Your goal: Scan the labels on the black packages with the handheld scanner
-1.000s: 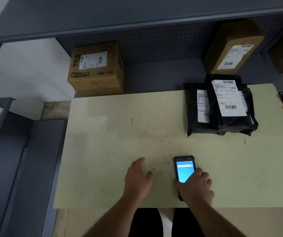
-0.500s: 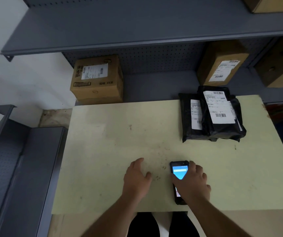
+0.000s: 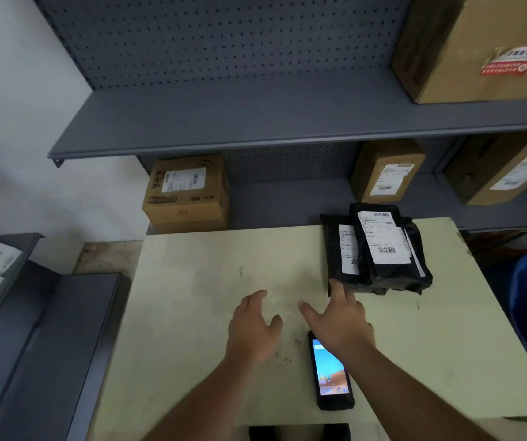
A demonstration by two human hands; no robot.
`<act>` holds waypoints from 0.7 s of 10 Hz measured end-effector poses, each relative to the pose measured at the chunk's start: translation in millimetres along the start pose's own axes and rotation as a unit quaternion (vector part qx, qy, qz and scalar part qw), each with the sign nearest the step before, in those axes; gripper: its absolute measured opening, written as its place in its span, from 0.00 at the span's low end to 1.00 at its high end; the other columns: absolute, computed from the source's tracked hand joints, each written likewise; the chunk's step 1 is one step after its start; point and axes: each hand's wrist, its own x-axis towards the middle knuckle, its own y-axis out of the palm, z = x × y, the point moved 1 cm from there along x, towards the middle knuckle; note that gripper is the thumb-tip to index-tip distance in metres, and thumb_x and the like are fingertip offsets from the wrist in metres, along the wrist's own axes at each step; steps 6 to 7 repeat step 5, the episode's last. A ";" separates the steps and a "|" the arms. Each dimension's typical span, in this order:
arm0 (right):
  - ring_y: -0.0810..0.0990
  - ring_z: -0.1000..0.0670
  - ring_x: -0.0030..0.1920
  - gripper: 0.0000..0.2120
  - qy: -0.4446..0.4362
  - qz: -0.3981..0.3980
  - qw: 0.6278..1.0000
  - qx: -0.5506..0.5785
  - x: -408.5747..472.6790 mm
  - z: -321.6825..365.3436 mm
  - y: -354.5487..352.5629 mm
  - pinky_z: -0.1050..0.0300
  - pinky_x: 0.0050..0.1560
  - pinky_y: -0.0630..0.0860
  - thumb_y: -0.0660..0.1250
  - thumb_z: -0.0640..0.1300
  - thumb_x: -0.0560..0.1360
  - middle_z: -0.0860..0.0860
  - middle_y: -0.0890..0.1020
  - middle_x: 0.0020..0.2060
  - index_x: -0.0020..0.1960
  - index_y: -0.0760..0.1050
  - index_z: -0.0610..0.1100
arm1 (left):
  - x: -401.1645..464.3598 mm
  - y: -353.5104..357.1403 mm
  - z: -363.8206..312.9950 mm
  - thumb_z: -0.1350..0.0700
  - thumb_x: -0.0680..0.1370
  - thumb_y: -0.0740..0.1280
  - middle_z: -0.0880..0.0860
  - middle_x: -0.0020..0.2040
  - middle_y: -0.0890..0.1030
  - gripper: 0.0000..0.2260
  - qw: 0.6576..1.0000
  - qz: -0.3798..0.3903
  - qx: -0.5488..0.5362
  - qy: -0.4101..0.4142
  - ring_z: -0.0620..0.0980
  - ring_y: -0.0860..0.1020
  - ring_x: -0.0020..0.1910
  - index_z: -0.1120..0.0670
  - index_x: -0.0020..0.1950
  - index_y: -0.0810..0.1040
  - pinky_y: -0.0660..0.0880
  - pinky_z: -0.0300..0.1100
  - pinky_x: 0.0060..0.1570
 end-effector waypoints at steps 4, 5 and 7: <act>0.67 0.39 0.79 0.40 -0.078 -0.044 0.993 0.074 -7.9 43.3 -74.2 0.35 0.75 0.71 0.65 0.67 0.80 0.46 0.67 0.82 0.85 0.58 0.51 | 1.3 -48.1 -60.3 0.45 0.82 0.68 0.46 0.80 0.70 0.28 0.994 -0.077 -0.023 0.073 0.50 0.71 0.77 0.44 0.82 0.66 0.70 0.45 0.73; 0.69 0.41 0.79 0.40 -0.092 -0.066 0.989 0.095 -9.6 49.6 -86.6 0.36 0.74 0.73 0.65 0.68 0.80 0.47 0.67 0.82 0.85 0.59 0.53 | -0.4 -58.5 -75.8 0.45 0.82 0.68 0.46 0.80 0.70 0.28 0.990 -0.094 -0.026 0.097 0.49 0.71 0.77 0.45 0.82 0.66 0.70 0.46 0.75; 0.69 0.41 0.79 0.40 -0.092 -0.066 0.989 0.095 -9.6 49.6 -86.6 0.36 0.74 0.73 0.65 0.68 0.80 0.47 0.67 0.82 0.85 0.59 0.53 | -0.4 -58.5 -75.8 0.45 0.82 0.68 0.46 0.80 0.70 0.28 0.990 -0.094 -0.026 0.097 0.49 0.71 0.77 0.45 0.82 0.66 0.70 0.46 0.75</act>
